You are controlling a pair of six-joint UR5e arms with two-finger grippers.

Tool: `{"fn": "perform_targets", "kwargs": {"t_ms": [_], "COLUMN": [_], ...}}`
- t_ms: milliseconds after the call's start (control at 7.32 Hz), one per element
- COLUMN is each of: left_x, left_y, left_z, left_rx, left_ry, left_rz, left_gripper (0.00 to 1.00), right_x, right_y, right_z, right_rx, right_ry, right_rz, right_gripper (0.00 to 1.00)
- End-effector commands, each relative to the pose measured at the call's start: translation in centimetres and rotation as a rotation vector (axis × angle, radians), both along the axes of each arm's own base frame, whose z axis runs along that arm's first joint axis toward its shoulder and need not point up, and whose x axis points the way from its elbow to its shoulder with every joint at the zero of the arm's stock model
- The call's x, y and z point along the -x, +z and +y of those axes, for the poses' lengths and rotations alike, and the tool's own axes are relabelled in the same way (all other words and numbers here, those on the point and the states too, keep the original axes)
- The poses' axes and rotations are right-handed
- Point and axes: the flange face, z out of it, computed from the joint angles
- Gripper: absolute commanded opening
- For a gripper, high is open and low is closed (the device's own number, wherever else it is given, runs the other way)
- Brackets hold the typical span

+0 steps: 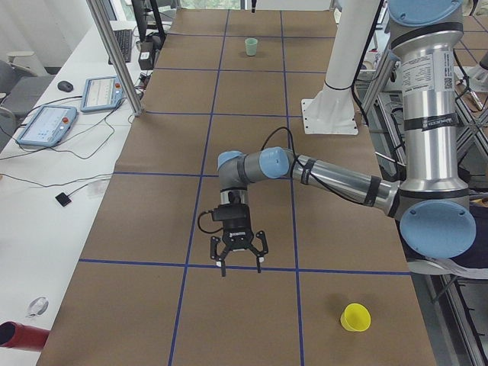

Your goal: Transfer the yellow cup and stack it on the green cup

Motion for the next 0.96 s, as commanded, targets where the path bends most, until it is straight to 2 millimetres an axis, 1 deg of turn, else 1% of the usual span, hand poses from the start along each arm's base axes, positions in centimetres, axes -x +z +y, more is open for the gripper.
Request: {"fn": "perform_targets", "kwargs": {"t_ms": [0, 137, 273, 546, 683, 819], "left_x": [0.1, -1.6, -3.3, -5.4, -6.2, -7.6], "left_y": [6.9, 7.6, 7.8, 11.4, 12.4, 13.9], "left_z": [5.5, 6.8, 7.8, 9.8, 10.1, 10.8], "left_rx": [0.272, 0.35, 0.391, 0.459, 0.456, 0.451], "left_ry": [-0.102, -0.141, -0.192, -0.303, -0.352, -0.394], "left_rz": [-0.081, -0.053, -0.059, -0.118, -0.136, -0.162], "left_gripper": [1.0, 1.0, 1.0, 1.0, 1.0, 1.0], "right_x": [0.4, 0.6, 1.0, 1.3, 1.4, 1.4], "right_y": [0.3, 0.2, 0.2, 0.0, -0.1, -0.3], "right_z": [0.4, 0.3, 0.2, 0.1, -0.2, -0.3], "right_rx": [0.008, 0.005, 0.002, -0.003, -0.008, -0.011], "right_ry": [-0.01, -0.016, -0.025, -0.034, -0.037, -0.037], "right_rz": [0.001, 0.001, 0.0, 0.0, 0.0, 0.0], "right_gripper": [1.0, 1.0, 1.0, 1.0, 1.0, 1.0]}}
